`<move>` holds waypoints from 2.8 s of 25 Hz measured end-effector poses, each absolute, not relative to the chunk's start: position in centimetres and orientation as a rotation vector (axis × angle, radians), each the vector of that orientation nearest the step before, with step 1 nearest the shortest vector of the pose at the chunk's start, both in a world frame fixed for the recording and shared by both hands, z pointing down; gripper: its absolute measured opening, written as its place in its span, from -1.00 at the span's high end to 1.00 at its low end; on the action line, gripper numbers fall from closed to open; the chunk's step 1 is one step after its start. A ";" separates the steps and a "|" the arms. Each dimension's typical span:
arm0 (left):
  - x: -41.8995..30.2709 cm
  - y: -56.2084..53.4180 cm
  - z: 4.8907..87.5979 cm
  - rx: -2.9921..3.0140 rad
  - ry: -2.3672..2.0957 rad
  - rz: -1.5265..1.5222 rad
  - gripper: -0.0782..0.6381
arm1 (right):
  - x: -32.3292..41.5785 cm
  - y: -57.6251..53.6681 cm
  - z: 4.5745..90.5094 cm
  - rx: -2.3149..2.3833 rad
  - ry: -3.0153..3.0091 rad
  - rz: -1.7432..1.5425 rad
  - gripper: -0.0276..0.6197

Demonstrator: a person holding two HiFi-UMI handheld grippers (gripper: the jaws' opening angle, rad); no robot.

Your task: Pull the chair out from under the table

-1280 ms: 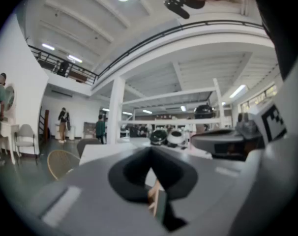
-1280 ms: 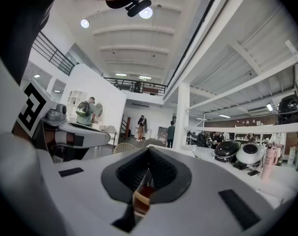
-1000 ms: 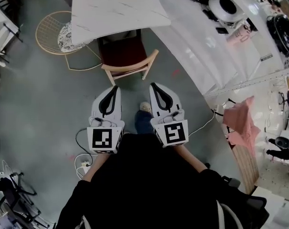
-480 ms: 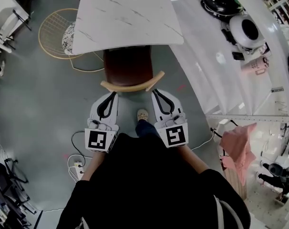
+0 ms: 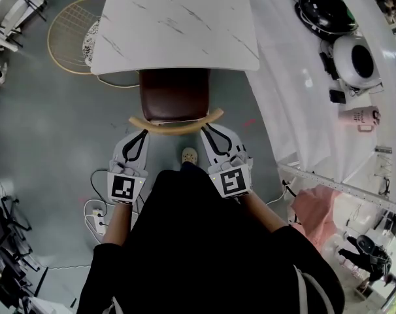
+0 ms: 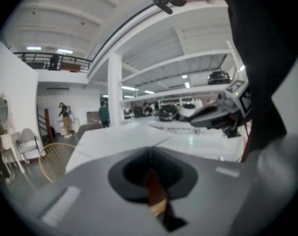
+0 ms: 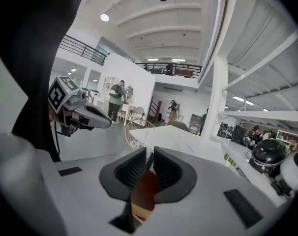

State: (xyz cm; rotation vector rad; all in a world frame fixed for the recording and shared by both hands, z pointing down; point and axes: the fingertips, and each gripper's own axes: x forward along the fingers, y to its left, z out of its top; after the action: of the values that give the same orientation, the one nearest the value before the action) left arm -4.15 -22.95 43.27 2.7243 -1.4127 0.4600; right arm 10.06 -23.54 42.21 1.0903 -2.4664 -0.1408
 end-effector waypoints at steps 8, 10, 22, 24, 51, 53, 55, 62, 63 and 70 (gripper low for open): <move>-4.0 -23.7 48.4 2.702 -1.287 0.721 0.47 | 10.3 -25.1 47.3 0.911 -2.434 -0.022 0.84; -3.7 -23.8 49.6 2.720 -1.219 0.810 0.36 | 10.1 -25.1 48.6 0.858 -2.408 -0.008 0.84; -1.4 -22.9 58.4 2.811 -0.582 1.372 0.12 | 9.9 -23.6 56.3 0.489 -2.183 -0.099 0.47; -1.5 -22.4 60.6 2.782 -0.490 1.471 0.06 | 10.1 -23.1 58.3 0.434 -2.131 -0.110 0.46; -4.4 -22.6 72.2 2.563 -0.045 2.327 0.30 | 10.8 -23.5 70.8 -0.011 -1.496 -0.558 0.45; -4.3 -21.9 72.2 2.586 -0.024 2.324 0.31 | 10.9 -22.6 70.8 -0.022 -1.487 -0.546 0.46; -4.3 -21.1 72.3 2.606 0.002 2.329 0.31 | 10.9 -21.4 70.9 -0.028 -1.487 -0.529 0.47; -5.3 -18.5 72.4 2.627 0.153 2.370 0.31 | 9.9 -16.8 71.0 0.009 -1.536 -0.422 0.49; -5.3 -18.0 72.3 2.624 0.170 2.369 0.31 | 9.8 -16.2 70.9 0.005 -1.541 -0.412 0.49; -4.9 -13.7 72.4 2.589 0.166 2.334 0.31 | 10.4 -12.8 70.9 -0.033 -1.540 -0.418 0.49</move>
State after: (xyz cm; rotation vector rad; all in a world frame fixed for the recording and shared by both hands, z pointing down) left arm -4.86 -13.68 72.35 2.5892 0.1658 2.3344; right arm 10.36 -12.76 70.92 -0.0330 -1.5403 -0.4182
